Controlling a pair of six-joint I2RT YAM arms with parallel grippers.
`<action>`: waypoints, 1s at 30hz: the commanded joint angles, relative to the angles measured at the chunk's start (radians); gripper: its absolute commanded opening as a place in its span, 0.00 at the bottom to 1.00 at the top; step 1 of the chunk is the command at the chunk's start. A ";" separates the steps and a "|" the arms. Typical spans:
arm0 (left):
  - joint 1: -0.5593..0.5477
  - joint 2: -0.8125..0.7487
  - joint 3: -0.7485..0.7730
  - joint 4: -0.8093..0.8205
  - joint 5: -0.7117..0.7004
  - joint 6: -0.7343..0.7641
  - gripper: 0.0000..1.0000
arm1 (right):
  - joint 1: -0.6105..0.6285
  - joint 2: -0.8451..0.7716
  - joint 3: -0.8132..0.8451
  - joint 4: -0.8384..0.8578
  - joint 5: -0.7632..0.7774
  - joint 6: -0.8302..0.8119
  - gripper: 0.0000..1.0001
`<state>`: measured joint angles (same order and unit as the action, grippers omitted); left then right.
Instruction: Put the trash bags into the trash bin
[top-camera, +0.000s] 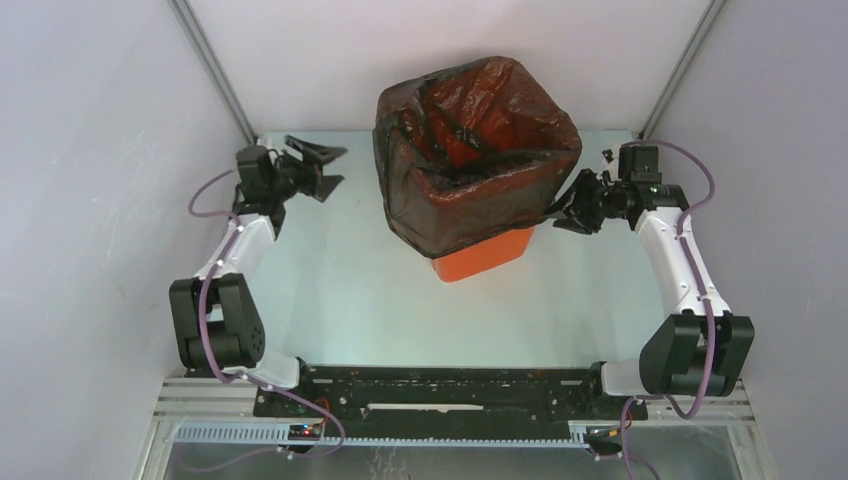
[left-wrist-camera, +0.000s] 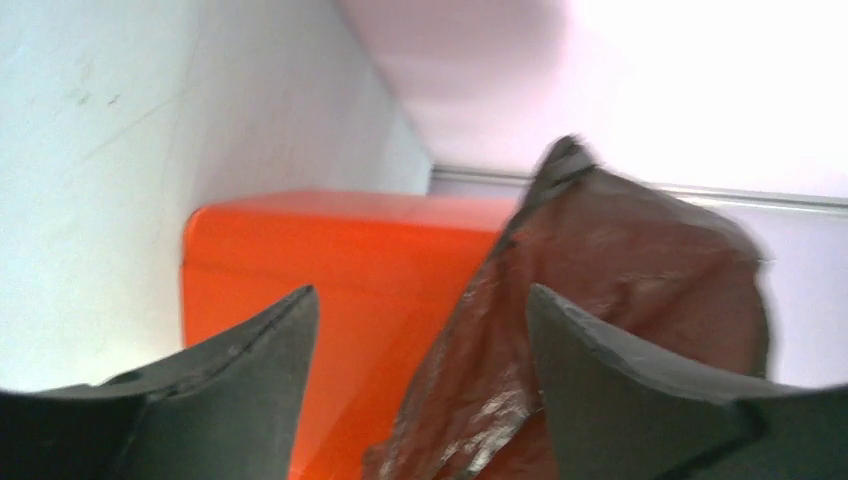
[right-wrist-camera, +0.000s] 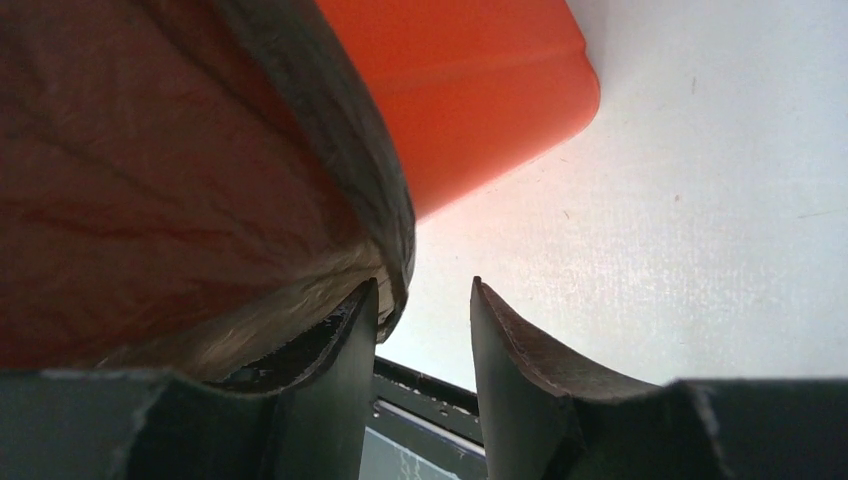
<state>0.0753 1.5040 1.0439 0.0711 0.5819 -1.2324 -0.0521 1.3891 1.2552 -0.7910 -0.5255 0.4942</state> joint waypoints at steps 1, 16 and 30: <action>0.031 0.026 0.079 0.305 0.120 -0.097 0.88 | 0.012 -0.042 0.004 0.001 -0.023 -0.019 0.48; -0.139 0.308 0.275 0.552 0.187 -0.247 0.76 | -0.003 -0.047 0.004 0.008 -0.034 -0.018 0.49; -0.147 0.314 0.201 0.367 0.110 -0.161 0.00 | 0.004 -0.023 0.004 0.039 -0.043 0.003 0.49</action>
<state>-0.0689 1.8217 1.2655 0.5220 0.7273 -1.4731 -0.0513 1.3716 1.2552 -0.7841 -0.5552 0.4961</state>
